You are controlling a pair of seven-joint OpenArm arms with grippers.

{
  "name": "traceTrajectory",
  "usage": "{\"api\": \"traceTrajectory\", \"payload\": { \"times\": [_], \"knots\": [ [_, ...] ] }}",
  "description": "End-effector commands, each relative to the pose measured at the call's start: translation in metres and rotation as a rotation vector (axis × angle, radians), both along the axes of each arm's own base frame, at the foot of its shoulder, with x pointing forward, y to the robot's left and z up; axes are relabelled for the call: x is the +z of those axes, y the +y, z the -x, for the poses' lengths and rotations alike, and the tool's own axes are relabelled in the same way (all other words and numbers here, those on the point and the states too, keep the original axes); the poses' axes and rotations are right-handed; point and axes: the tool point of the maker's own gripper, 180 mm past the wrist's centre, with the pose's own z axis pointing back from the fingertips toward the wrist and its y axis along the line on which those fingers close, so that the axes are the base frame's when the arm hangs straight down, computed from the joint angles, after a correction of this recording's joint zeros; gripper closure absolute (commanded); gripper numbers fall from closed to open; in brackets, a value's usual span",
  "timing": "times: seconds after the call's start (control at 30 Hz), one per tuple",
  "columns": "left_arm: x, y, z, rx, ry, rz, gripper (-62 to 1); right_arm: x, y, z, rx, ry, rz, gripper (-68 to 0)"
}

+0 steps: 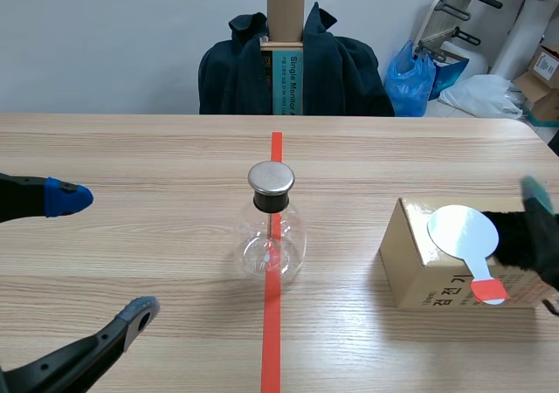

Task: Do the electroscope experiment.
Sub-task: 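Return to the home posture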

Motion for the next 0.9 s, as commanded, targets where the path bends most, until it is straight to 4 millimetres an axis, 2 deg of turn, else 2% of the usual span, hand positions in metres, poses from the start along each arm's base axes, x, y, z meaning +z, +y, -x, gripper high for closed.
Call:
{"api": "traceTrajectory", "payload": {
  "times": [0.0,0.13,0.3,0.47,0.63,0.87],
  "knots": [
    [0.007,-0.004,0.000,0.000,-0.016,0.028,-62.3,0.010,0.003,-0.012,0.000,-0.013,-0.021,-51.2],
    [0.007,-0.004,0.000,0.000,-0.016,0.028,-62.3,0.017,0.014,-0.029,0.026,0.058,-0.096,-51.2],
    [0.007,-0.004,0.000,0.000,-0.016,0.028,-62.3,0.016,0.030,-0.040,0.104,0.139,-0.173,-51.2],
    [0.007,-0.004,-0.001,0.000,-0.017,0.028,-62.3,0.020,0.034,-0.051,0.105,0.176,-0.250,-51.2],
    [0.007,-0.004,-0.001,0.000,-0.017,0.028,-62.3,0.023,0.036,-0.056,0.088,0.170,-0.289,-51.2],
    [0.007,-0.004,-0.001,0.000,-0.017,0.028,-62.3,0.012,0.044,-0.052,0.085,0.212,-0.320,-51.2]
  ]
}}
